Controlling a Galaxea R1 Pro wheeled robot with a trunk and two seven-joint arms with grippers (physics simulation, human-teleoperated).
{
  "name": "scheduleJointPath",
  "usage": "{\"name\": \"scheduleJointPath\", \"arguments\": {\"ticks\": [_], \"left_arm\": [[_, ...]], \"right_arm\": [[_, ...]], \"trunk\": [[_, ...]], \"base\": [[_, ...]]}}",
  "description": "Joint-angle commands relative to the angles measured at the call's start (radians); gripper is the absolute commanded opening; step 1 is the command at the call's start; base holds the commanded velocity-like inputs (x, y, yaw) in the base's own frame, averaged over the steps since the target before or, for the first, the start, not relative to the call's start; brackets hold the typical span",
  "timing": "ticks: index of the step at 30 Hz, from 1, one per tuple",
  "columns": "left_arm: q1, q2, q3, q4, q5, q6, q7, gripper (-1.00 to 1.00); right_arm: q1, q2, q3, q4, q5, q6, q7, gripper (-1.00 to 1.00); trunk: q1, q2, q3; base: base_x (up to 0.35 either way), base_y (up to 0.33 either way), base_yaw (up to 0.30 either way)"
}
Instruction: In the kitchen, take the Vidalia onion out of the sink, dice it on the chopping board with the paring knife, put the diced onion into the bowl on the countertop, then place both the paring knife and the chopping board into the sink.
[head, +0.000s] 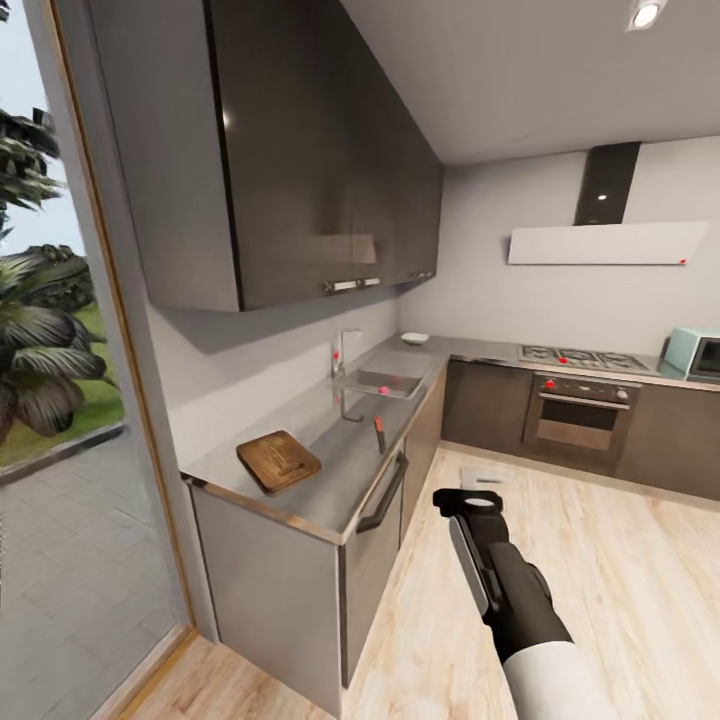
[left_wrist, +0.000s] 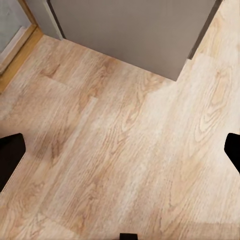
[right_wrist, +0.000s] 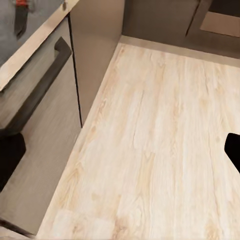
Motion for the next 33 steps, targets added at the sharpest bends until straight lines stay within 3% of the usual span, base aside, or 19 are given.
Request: {"name": "scheduleJointPath", "arguments": {"ticks": [1,5,19,33], "left_arm": [[0.000,0.000,0.000,0.000,0.001,-0.003,0.000,1.00],[0.000,0.000,0.000,0.001,0.001,-0.002,0.000,1.00],[0.000,0.000,0.000,0.002,0.001,-0.002,0.000,1.00],[0.000,0.000,0.000,0.003,-0.001,-0.002,0.000,1.00]], "right_arm": [[-0.001,0.004,0.006,-0.001,0.004,0.007,-0.004,1.00],[-0.004,0.015,0.023,0.000,0.004,0.008,-0.010,1.00],[-0.005,0.017,0.026,0.000,0.003,0.010,-0.009,1.00],[-0.005,0.017,0.030,0.000,0.002,0.010,-0.009,1.00]], "trunk": [[0.001,0.000,0.000],[0.001,0.000,0.000],[0.001,0.000,0.000],[0.001,0.000,0.000]], "base": [[0.088,0.279,0.000],[0.165,0.249,0.000],[0.231,0.208,0.000],[0.062,0.275,0.000]]}}
